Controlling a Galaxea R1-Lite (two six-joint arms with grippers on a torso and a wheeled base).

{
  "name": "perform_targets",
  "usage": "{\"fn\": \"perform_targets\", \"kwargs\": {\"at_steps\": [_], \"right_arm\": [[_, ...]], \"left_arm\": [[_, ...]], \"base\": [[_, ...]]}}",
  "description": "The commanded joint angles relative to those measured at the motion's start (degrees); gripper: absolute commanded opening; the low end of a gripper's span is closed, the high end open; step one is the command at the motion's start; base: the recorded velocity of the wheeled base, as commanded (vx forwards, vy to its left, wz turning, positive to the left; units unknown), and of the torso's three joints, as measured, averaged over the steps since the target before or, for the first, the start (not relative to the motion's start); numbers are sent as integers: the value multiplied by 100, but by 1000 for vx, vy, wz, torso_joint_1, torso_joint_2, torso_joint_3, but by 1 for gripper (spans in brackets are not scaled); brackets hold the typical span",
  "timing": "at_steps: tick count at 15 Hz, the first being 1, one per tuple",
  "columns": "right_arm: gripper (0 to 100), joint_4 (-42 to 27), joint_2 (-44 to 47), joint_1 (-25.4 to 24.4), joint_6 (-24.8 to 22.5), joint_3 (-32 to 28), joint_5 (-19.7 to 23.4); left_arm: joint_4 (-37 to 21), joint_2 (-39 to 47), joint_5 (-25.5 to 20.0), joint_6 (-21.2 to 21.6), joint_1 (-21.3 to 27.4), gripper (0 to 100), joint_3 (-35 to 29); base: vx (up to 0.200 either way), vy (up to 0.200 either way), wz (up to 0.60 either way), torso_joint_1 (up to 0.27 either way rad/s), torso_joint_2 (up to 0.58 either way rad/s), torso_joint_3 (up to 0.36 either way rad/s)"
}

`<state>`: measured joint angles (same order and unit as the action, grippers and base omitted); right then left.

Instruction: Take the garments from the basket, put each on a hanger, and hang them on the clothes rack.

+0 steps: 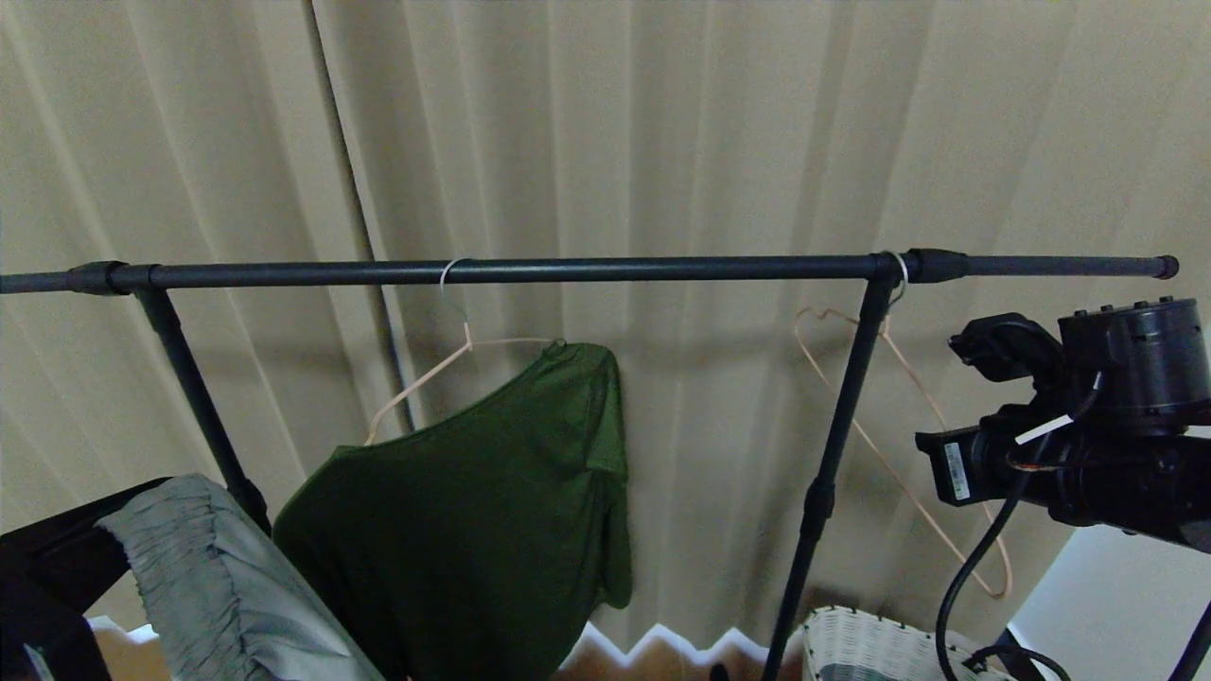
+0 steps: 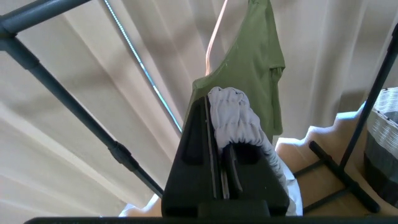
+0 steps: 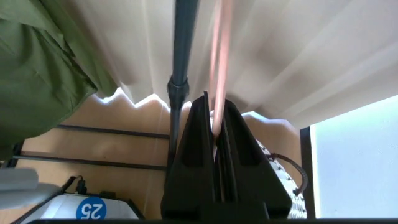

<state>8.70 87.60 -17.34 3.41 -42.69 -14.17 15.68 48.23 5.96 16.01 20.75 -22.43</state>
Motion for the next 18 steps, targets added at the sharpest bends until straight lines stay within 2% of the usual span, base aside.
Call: {"fn": "perform_targets", "kwargs": {"at_steps": [1, 6, 18], "right_arm": [[0, 0, -68, 46, 1, 15, 2], [0, 17, -481, 222, 10, 15, 10], [0, 17, -1421, 222, 45, 147, 63]], "left_arm": [[-3, -50, 2, -1, -1, 0, 2], [-3, -59, 2, -1, -1, 0, 2], [6, -50, 2, -1, -1, 0, 2]], "base": [[0, 0, 0, 0, 0, 0], [0, 0, 0, 0, 0, 0], [0, 0, 0, 0, 0, 0]]}}
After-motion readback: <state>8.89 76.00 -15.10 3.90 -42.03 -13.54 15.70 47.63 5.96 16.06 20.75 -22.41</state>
